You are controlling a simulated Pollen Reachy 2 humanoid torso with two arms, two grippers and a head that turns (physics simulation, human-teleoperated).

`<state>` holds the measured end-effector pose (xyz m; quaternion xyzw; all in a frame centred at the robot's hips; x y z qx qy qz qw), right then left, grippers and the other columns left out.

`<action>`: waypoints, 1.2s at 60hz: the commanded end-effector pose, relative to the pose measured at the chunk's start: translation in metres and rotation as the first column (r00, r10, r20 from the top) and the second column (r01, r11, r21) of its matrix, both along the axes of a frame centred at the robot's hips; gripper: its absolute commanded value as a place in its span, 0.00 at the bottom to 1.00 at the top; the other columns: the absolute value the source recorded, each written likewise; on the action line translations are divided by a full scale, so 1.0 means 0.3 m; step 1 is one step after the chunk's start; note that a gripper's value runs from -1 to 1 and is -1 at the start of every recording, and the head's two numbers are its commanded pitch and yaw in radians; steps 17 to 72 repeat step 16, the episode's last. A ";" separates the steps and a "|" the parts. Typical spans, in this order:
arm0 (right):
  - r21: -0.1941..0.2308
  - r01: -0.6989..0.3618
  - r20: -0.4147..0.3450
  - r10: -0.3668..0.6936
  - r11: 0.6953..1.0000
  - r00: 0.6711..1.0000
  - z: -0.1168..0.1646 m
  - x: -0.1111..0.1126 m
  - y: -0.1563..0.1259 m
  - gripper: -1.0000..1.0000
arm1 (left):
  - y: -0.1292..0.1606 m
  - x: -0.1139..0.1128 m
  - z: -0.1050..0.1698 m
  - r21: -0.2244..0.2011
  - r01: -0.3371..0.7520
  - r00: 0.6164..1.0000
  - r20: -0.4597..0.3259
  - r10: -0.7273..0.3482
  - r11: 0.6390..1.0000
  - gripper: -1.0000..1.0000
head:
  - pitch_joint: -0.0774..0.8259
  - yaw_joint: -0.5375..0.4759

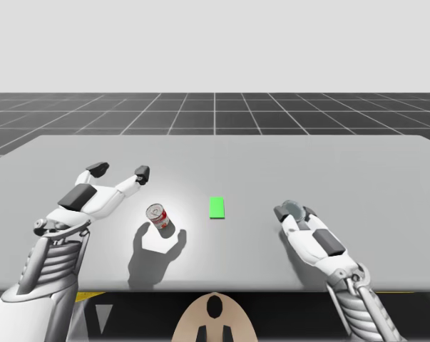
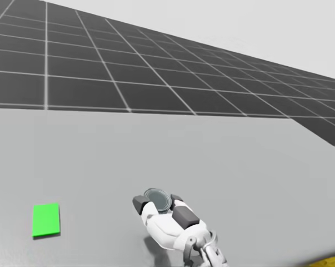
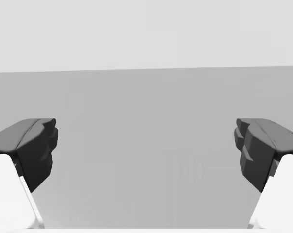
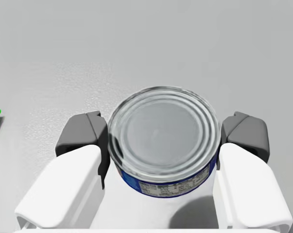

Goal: Look at the card. If it is red, pick the object on the left. If it is green, pick the object on the right.

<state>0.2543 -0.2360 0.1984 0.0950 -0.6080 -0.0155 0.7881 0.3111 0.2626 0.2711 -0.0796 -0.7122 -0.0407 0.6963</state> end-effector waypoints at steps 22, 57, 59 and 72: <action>-0.021 -0.033 0.414 0.039 0.999 0.909 0.520 -0.029 -0.001 1.00 | -0.001 0.005 -0.003 0.019 -0.024 1.000 0.005 0.024 1.000 0.00 | 0.53 0.08; -0.021 -0.033 0.414 0.039 0.999 0.909 0.520 -0.029 -0.001 1.00 | -0.001 0.005 -0.003 0.019 -0.024 1.000 0.005 0.024 1.000 0.00 | 0.53 0.08; -0.021 -0.033 0.414 0.039 0.999 0.909 0.520 -0.029 -0.001 1.00 | -0.001 0.005 -0.003 0.019 -0.024 1.000 0.005 0.024 1.000 0.00 | 0.53 0.08; -0.021 -0.033 0.414 0.039 0.999 0.909 0.520 -0.029 -0.001 1.00 | -0.001 0.005 -0.003 0.019 -0.024 1.000 0.005 0.024 1.000 0.00 | 0.53 0.08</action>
